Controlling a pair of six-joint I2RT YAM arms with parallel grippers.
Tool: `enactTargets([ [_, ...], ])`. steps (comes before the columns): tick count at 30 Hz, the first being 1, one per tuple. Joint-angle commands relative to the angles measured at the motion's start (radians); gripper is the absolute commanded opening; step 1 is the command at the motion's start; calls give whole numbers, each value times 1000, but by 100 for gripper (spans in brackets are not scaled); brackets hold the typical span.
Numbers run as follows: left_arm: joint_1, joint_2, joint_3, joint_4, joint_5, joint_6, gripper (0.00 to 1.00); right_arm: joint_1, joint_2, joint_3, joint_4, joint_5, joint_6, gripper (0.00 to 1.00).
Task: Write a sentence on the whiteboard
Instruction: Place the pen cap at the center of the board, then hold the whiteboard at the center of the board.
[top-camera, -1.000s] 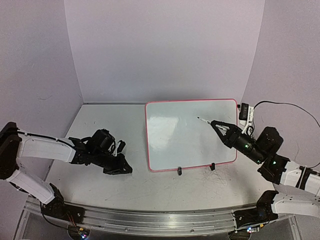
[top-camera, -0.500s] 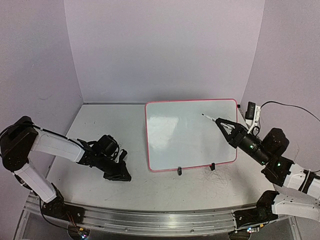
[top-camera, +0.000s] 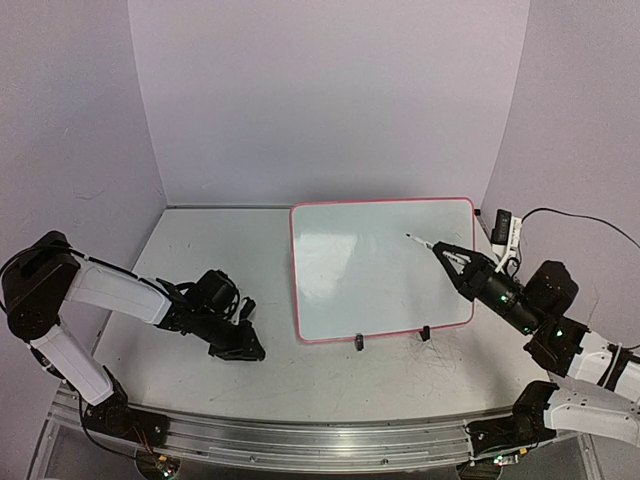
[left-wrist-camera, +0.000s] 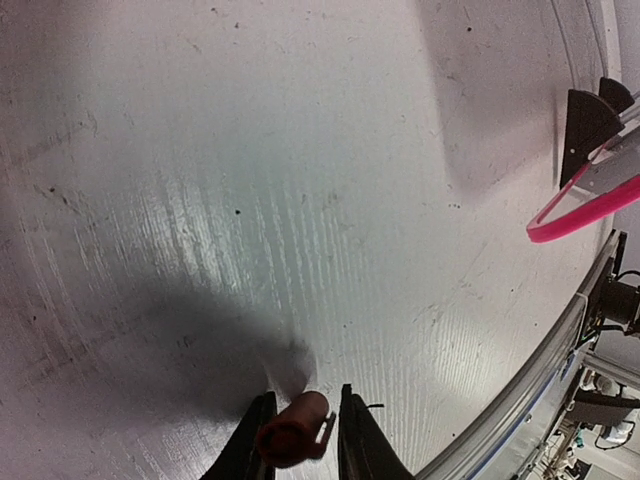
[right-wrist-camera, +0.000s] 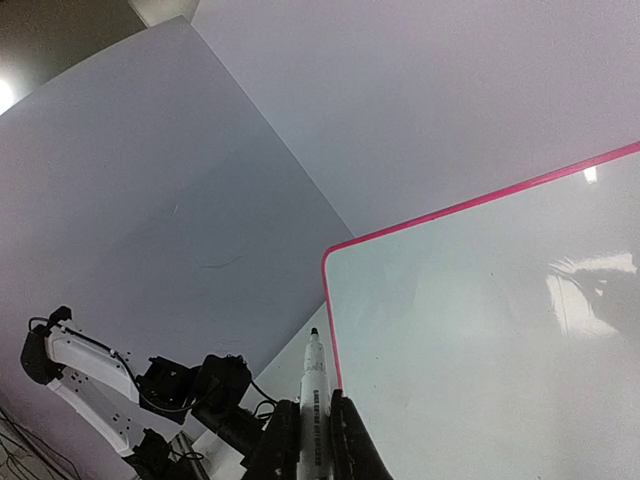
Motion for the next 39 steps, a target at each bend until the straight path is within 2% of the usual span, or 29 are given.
enactTargets([
  [1,5,-23,-6,1,-55,15,27,-2,-7,23,-6,16,-28,0],
  [10,7,-96,1,-41,-102,32,36,-2,8,27,-26,33,-18,0],
  [14,25,-170,-2,-69,-129,49,43,-2,13,21,-33,37,-13,0],
  [19,44,-293,4,-113,-190,75,58,-2,25,24,-57,49,-19,0],
  [22,55,-396,19,-133,-224,109,74,-2,24,33,-74,64,-30,0],
  [24,58,-463,40,-135,-246,143,81,-2,25,44,-94,74,-42,0],
  [28,60,-550,108,-108,-235,226,86,-2,34,86,-149,93,-64,0],
  [34,60,-519,234,65,-167,324,92,-2,74,154,-226,100,-71,0],
  [39,63,-369,400,85,-215,365,93,-2,100,199,-247,100,-46,0],
])
